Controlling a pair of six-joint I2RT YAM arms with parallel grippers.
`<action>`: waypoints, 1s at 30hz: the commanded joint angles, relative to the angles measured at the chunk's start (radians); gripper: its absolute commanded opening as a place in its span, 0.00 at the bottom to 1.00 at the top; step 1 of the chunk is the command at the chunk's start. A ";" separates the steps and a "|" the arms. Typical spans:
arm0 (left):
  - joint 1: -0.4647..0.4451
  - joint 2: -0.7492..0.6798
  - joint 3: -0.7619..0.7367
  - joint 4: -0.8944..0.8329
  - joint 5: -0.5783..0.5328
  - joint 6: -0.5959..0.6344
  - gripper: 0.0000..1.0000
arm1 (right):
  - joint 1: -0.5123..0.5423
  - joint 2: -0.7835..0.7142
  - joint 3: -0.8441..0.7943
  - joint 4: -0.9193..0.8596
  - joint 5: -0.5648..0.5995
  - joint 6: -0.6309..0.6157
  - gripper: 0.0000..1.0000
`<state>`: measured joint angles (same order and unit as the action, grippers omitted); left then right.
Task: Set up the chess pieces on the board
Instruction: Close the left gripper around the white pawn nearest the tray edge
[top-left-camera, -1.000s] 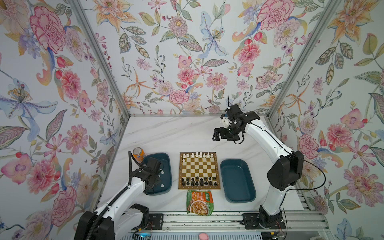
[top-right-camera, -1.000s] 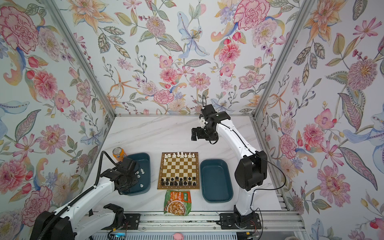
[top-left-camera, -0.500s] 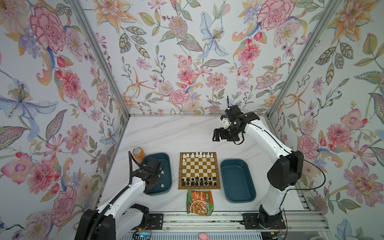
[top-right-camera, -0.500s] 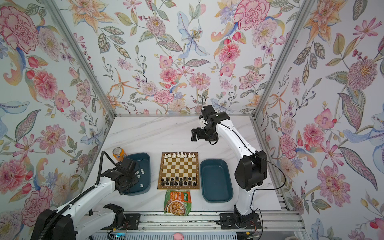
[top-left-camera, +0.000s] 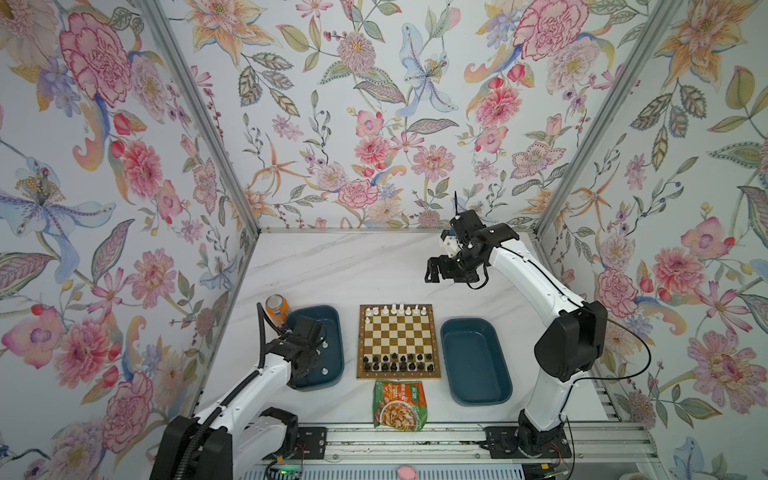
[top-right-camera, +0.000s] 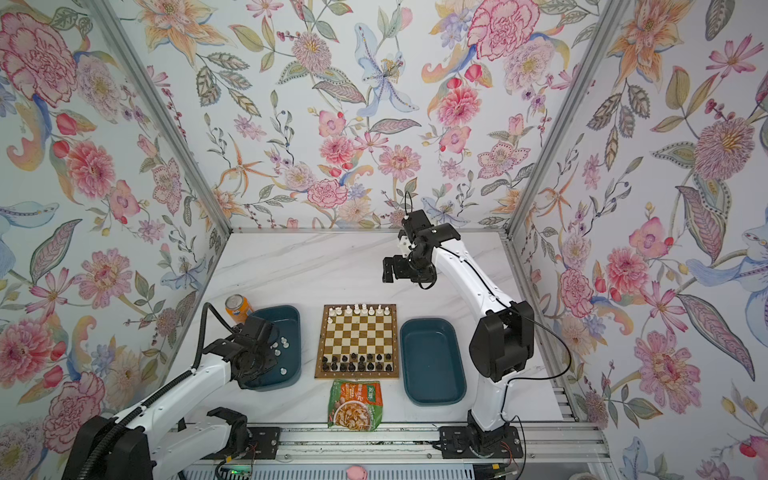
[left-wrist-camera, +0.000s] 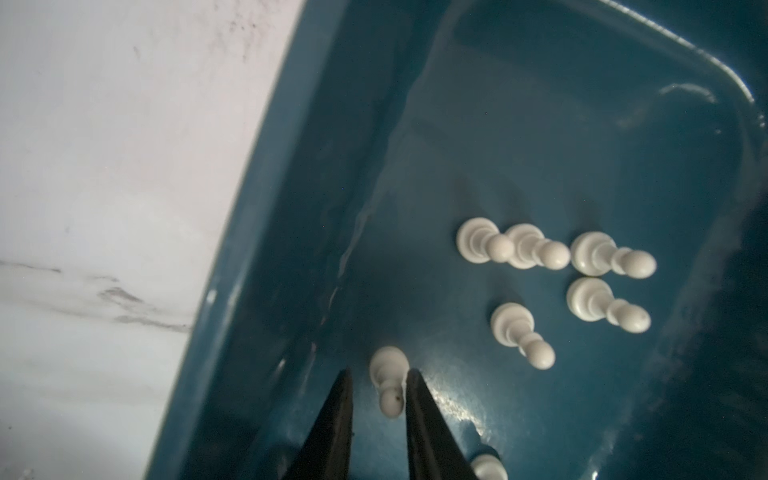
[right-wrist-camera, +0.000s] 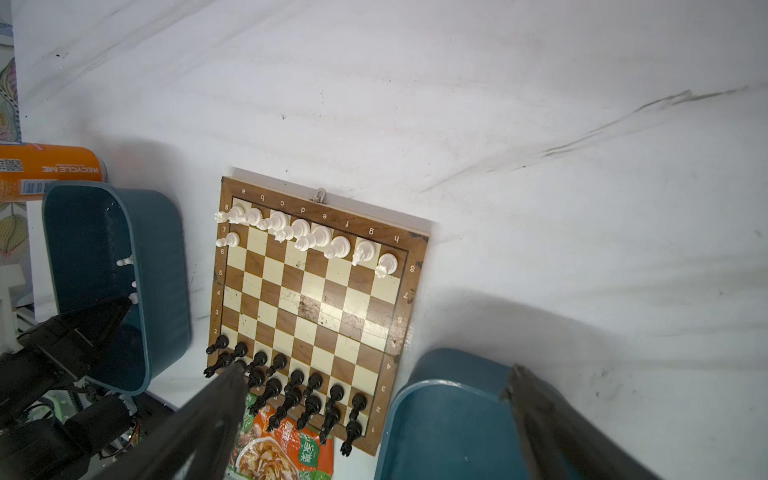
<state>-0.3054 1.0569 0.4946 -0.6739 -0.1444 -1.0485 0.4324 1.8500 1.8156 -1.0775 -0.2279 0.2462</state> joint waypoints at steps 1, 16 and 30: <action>0.016 0.011 -0.012 0.004 -0.026 0.002 0.25 | 0.008 -0.008 -0.011 -0.007 0.009 -0.003 0.99; 0.032 0.028 -0.018 0.022 -0.018 0.016 0.13 | 0.011 -0.005 -0.006 -0.007 0.013 -0.002 0.99; 0.033 0.030 0.132 -0.090 -0.027 0.082 0.00 | 0.019 0.017 0.020 -0.006 0.006 0.001 0.99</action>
<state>-0.2859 1.0801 0.5735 -0.7082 -0.1436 -1.0019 0.4404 1.8500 1.8160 -1.0775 -0.2249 0.2462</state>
